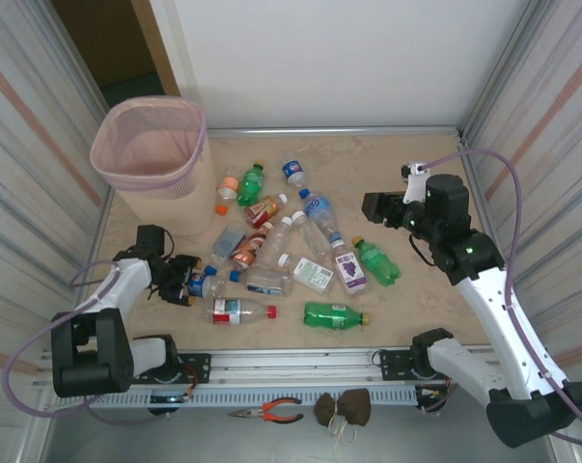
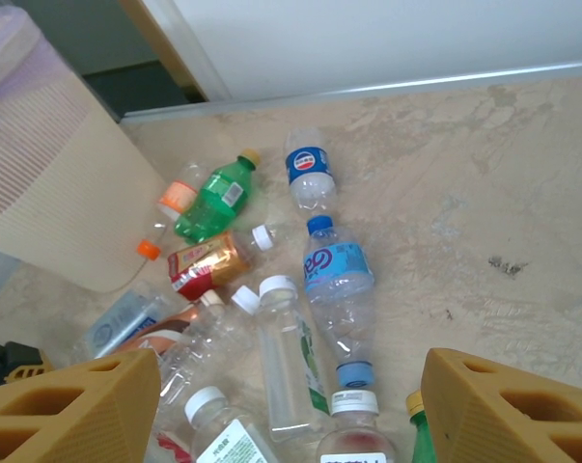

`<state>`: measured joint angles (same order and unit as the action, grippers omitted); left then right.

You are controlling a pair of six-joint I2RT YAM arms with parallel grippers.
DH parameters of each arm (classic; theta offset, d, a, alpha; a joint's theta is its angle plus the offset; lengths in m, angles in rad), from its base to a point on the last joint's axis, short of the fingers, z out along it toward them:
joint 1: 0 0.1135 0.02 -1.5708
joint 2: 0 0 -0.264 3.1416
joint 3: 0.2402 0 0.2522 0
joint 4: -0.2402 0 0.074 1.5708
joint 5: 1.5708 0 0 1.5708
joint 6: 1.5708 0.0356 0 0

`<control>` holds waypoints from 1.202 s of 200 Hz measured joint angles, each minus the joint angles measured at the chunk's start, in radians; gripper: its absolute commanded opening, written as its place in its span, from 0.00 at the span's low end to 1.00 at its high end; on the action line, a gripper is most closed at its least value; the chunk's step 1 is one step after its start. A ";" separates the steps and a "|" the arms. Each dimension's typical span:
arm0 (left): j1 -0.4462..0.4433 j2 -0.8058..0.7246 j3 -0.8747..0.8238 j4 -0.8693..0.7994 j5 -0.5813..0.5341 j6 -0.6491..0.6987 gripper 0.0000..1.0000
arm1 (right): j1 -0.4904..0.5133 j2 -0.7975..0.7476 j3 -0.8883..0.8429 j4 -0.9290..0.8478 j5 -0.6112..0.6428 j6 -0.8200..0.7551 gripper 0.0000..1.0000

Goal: Put the plastic bottles in the bin

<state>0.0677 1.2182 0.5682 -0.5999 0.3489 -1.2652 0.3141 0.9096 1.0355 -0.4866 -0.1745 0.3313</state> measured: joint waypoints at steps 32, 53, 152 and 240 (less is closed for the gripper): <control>0.000 0.046 0.000 0.024 -0.001 0.000 0.73 | 0.000 -0.006 0.000 -0.014 0.006 -0.001 0.71; 0.000 0.053 0.000 0.020 -0.001 -0.005 0.68 | 0.000 -0.008 0.000 -0.016 0.017 -0.002 0.71; 0.018 -0.059 0.000 -0.038 -0.029 -0.007 0.58 | 0.000 -0.008 -0.008 -0.016 0.021 -0.003 0.72; 0.051 -0.359 0.058 -0.136 -0.044 0.123 0.45 | 0.000 -0.018 -0.007 -0.018 0.021 -0.003 0.72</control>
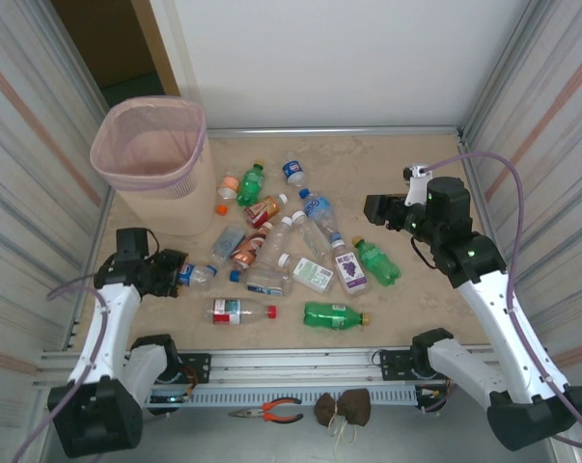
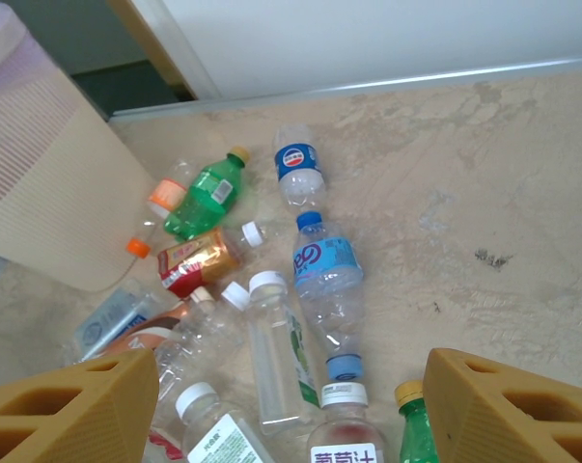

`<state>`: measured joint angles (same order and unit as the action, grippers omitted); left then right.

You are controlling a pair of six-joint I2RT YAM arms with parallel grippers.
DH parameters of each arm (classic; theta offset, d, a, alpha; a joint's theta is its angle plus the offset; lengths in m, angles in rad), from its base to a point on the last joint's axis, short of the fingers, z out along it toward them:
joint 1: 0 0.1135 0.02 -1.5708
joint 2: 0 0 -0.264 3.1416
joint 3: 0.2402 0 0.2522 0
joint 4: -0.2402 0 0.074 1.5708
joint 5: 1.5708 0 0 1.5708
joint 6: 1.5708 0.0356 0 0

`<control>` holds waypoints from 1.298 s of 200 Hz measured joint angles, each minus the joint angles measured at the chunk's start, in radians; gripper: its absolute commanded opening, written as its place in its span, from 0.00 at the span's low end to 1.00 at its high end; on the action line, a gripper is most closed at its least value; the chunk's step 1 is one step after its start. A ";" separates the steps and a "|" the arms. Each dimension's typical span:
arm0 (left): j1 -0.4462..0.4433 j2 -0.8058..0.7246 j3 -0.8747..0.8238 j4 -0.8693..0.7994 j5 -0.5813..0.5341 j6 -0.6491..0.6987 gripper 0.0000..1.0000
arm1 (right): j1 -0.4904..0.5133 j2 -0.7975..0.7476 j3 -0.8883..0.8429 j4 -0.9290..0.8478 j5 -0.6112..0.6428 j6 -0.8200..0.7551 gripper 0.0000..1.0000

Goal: Put the plastic bottles in the bin

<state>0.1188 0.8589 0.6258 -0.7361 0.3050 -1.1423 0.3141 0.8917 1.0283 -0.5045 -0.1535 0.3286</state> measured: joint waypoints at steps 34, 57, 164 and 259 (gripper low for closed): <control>0.006 -0.111 0.080 0.019 -0.007 0.127 0.44 | 0.000 -0.003 0.006 -0.007 0.000 0.000 0.71; 0.006 -0.160 0.134 0.050 0.001 0.223 0.38 | 0.000 -0.003 0.016 -0.009 0.000 -0.001 0.72; -0.049 0.015 0.632 0.131 0.133 0.685 0.33 | 0.000 0.017 0.057 -0.010 -0.004 -0.026 0.72; -0.121 0.512 1.190 0.045 0.010 1.084 0.34 | 0.001 0.010 0.075 -0.014 -0.011 -0.026 0.72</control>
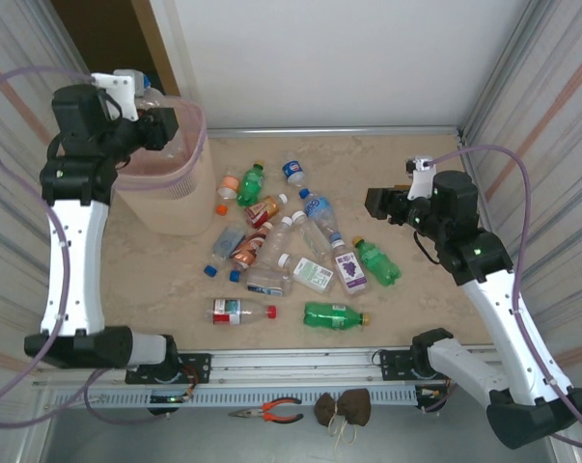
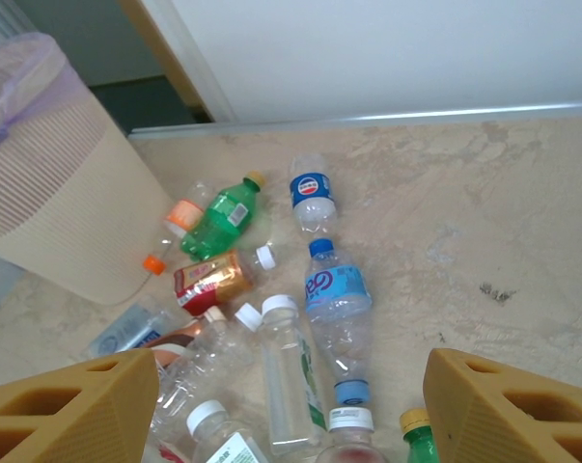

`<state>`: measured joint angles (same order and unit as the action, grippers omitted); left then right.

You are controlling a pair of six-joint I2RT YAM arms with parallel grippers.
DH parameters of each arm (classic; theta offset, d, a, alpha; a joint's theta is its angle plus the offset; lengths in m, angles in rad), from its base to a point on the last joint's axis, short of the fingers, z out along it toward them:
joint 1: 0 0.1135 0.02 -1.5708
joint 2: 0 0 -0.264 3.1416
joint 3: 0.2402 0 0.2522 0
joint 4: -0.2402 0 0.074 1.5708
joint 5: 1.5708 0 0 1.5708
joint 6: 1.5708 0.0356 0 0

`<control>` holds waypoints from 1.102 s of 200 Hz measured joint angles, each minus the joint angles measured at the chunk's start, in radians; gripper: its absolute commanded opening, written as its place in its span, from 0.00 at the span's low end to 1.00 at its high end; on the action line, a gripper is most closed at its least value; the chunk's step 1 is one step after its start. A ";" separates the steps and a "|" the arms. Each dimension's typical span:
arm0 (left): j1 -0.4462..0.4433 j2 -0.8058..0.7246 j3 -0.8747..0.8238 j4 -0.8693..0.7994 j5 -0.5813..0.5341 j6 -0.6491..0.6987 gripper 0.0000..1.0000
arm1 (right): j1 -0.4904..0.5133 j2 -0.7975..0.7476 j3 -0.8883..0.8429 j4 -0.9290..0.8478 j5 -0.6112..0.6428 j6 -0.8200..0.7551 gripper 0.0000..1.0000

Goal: Put the plastic bottles in the bin

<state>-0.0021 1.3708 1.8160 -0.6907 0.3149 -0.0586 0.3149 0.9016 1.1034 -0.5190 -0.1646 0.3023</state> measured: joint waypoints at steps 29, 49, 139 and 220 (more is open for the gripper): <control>0.000 0.129 0.097 -0.054 -0.040 0.079 0.33 | 0.000 -0.013 0.000 -0.006 0.000 0.000 0.72; 0.000 0.209 0.130 -0.092 -0.055 0.117 0.34 | 0.000 -0.020 0.000 -0.006 0.001 0.000 0.72; 0.042 0.477 0.132 -0.247 0.004 0.168 0.37 | 0.000 -0.023 0.000 -0.015 0.001 0.000 0.72; 0.042 0.638 0.055 -0.335 0.025 0.190 0.43 | 0.000 -0.023 0.000 -0.015 0.001 0.000 0.72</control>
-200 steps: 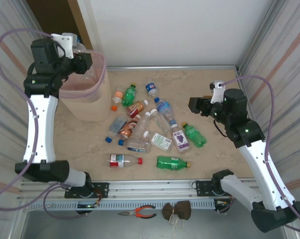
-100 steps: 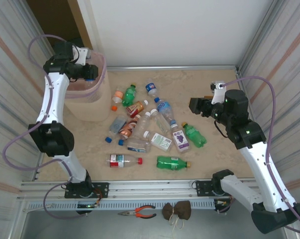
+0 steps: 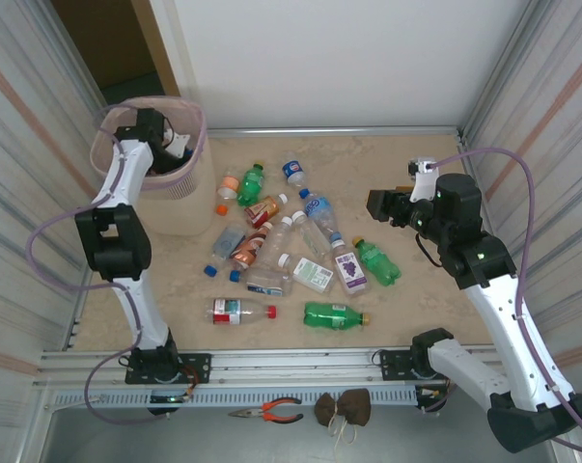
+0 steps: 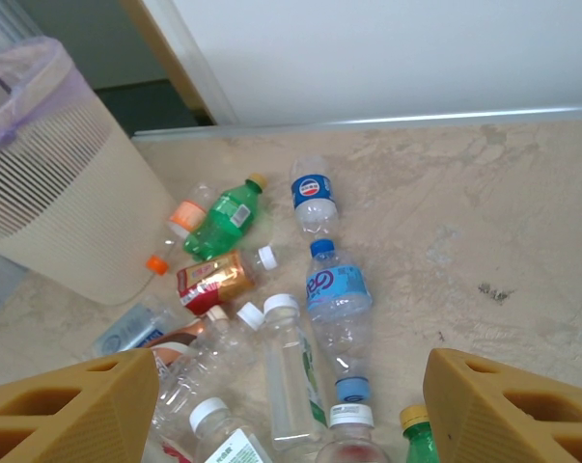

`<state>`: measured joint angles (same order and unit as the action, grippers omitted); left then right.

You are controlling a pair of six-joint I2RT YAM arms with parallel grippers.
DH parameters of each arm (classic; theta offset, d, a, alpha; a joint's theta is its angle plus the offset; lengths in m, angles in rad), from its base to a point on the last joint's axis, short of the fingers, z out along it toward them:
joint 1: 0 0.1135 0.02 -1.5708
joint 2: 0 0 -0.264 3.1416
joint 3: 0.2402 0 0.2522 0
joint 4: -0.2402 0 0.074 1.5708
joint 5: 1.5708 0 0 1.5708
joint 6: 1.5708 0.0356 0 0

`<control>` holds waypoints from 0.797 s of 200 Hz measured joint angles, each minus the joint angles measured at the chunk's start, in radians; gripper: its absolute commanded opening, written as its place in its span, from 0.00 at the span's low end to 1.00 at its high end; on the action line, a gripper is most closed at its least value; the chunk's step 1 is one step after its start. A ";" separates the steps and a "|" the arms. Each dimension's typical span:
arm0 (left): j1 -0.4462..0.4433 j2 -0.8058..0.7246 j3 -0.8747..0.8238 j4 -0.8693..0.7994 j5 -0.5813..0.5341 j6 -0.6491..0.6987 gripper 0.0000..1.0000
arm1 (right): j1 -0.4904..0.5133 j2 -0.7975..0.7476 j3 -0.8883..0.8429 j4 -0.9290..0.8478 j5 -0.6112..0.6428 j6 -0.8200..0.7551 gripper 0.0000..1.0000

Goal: Put the plastic bottles in the bin

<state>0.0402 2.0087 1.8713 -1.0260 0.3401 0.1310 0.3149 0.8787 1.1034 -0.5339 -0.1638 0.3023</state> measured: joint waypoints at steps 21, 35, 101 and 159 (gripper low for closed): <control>0.005 0.033 -0.004 -0.007 -0.001 0.001 0.45 | 0.000 0.000 0.000 0.000 0.000 0.000 0.72; 0.006 0.055 -0.004 -0.013 -0.002 0.003 0.48 | 0.000 0.000 0.000 0.000 0.000 0.000 0.72; 0.013 0.079 -0.004 -0.026 -0.020 0.004 0.68 | 0.000 -0.002 0.000 0.000 0.000 0.000 0.72; 0.013 0.027 0.046 -0.056 -0.029 0.004 0.71 | 0.000 -0.015 0.000 0.000 0.000 0.000 0.72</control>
<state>0.0532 2.0361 1.9171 -1.0824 0.3107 0.1352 0.3149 0.8635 1.1034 -0.5339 -0.1638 0.3023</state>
